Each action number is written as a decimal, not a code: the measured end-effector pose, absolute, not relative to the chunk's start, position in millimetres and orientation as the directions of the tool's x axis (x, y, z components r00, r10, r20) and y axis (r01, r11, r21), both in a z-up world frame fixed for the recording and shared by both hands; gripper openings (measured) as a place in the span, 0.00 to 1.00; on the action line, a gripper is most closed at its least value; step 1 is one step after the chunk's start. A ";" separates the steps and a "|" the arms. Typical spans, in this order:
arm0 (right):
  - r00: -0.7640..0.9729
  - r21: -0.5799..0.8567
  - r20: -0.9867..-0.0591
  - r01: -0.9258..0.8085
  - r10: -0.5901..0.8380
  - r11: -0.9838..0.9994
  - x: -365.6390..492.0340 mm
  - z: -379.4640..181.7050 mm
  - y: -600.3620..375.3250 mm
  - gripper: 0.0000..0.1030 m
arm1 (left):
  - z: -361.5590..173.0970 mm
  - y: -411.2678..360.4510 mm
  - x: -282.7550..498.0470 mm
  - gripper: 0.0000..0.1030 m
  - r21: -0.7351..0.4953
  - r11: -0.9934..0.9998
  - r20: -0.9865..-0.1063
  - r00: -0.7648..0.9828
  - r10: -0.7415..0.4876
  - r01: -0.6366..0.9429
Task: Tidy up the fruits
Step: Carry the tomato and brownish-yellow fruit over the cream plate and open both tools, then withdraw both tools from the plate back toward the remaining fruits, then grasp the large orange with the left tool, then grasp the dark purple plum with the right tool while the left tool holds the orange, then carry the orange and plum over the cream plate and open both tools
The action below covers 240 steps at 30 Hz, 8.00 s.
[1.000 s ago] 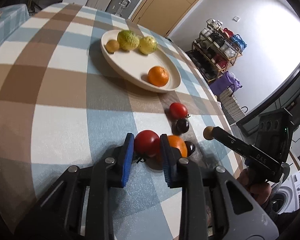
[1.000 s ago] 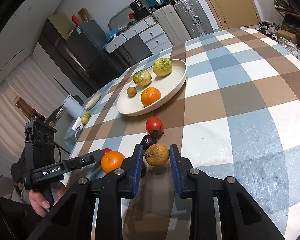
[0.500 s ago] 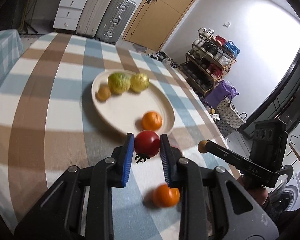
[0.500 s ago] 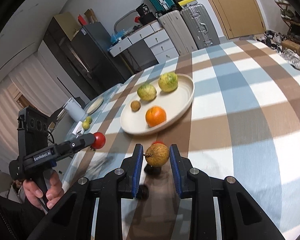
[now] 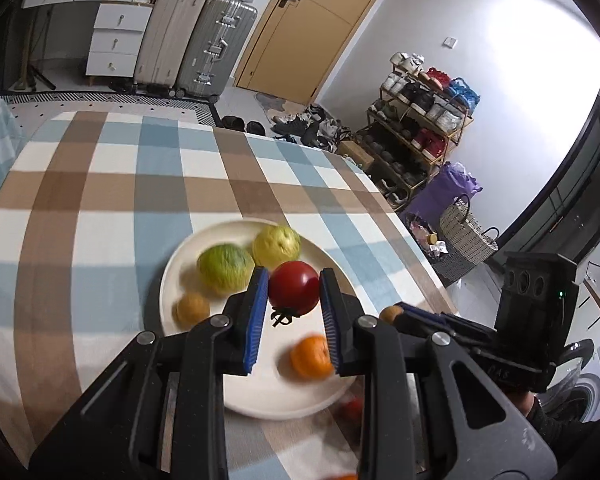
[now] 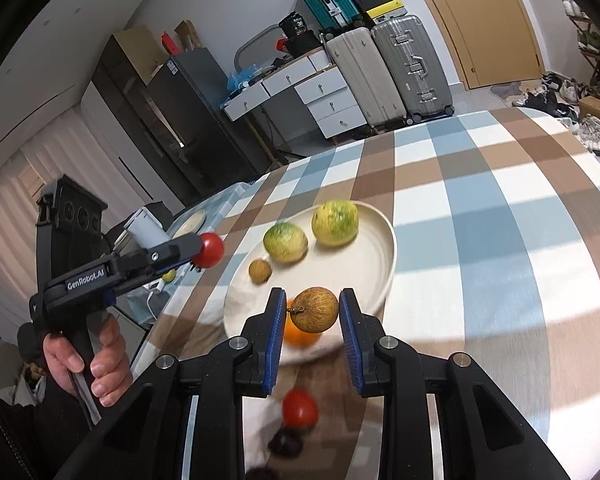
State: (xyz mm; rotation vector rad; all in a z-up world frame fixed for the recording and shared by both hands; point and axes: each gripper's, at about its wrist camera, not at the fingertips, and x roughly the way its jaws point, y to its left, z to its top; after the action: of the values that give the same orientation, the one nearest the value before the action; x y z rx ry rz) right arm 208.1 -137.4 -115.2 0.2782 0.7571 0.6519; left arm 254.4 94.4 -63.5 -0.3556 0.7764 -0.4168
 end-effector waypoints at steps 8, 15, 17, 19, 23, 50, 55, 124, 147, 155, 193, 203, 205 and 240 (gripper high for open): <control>0.487 0.447 -0.578 -0.482 0.655 0.753 251.0 -119.3 -107.2 0.27 | -72.1 79.0 321.6 0.23 -0.392 0.887 -0.648 0.612 -0.454 0.242; 0.443 0.445 -0.603 -0.504 0.664 0.740 275.5 -126.4 -79.1 0.27 | -94.7 70.9 362.5 0.23 -0.364 0.900 -0.697 0.572 -0.433 0.239; 0.435 0.449 -0.605 -0.505 0.667 0.737 280.6 -127.8 -74.5 0.27 | -99.1 72.0 372.6 0.23 -0.380 0.894 -0.703 0.554 -0.445 0.236; 0.434 0.455 -0.607 -0.497 0.666 0.739 285.6 -130.0 -70.9 0.27 | -103.1 73.1 376.9 0.23 -0.387 0.892 -0.706 0.547 -0.450 0.235; 0.414 0.471 -0.628 -0.471 0.659 0.745 293.2 -139.1 -64.8 0.27 | -112.1 74.3 385.3 0.23 -0.407 0.885 -0.720 0.518 -0.462 0.224; 0.487 0.417 -0.608 -0.476 0.627 0.774 242.1 -118.9 -79.2 0.51 | -54.3 96.5 325.2 0.60 -0.351 0.924 -0.694 0.621 -0.366 0.152; 0.548 0.408 -0.551 -0.481 0.629 0.776 201.8 -102.3 -103.6 0.67 | -27.0 95.6 270.1 0.78 -0.323 0.940 -0.660 0.685 -0.308 0.112; 0.743 0.211 -0.508 -0.384 0.437 0.899 55.6 -141.2 -167.0 1.00 | -131.9 17.0 62.8 0.97 -0.178 0.976 -0.742 0.634 -0.217 0.126; 0.704 0.274 -0.531 -0.383 0.471 0.882 62.7 -145.5 -170.5 1.00 | -129.8 19.3 58.6 0.35 -0.284 0.930 -0.722 0.586 -0.366 0.231; 0.640 0.306 -0.577 -0.407 0.507 0.861 71.8 -149.5 -156.9 1.00 | -115.7 48.5 55.7 0.35 -0.321 0.924 -0.681 0.628 -0.376 0.206; 0.537 0.200 -0.739 -0.402 0.407 0.894 110.7 -167.3 -88.2 0.26 | -114.7 98.6 56.6 0.35 -0.381 0.907 -0.631 0.668 -0.395 0.177; 0.596 0.275 -0.634 -0.422 0.493 0.864 106.5 -141.7 -111.2 0.25 | -93.5 91.4 89.8 0.35 -0.345 0.924 -0.624 0.694 -0.359 0.167; 0.613 0.290 -0.603 -0.428 0.510 0.856 109.7 -133.3 -116.8 0.25 | -89.3 87.5 99.3 0.35 -0.341 0.925 -0.624 0.696 -0.355 0.167; 0.423 0.403 -0.669 -0.483 0.611 0.777 322.1 -129.4 -112.0 0.26 | -127.2 -13.5 298.6 0.35 -0.368 0.904 -0.708 0.564 -0.426 0.220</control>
State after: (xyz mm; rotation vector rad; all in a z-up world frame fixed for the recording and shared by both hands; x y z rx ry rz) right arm 322.1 -112.0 -129.4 0.1573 0.9026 0.6879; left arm 298.6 -13.5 -127.2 -0.2494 0.8955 -0.3846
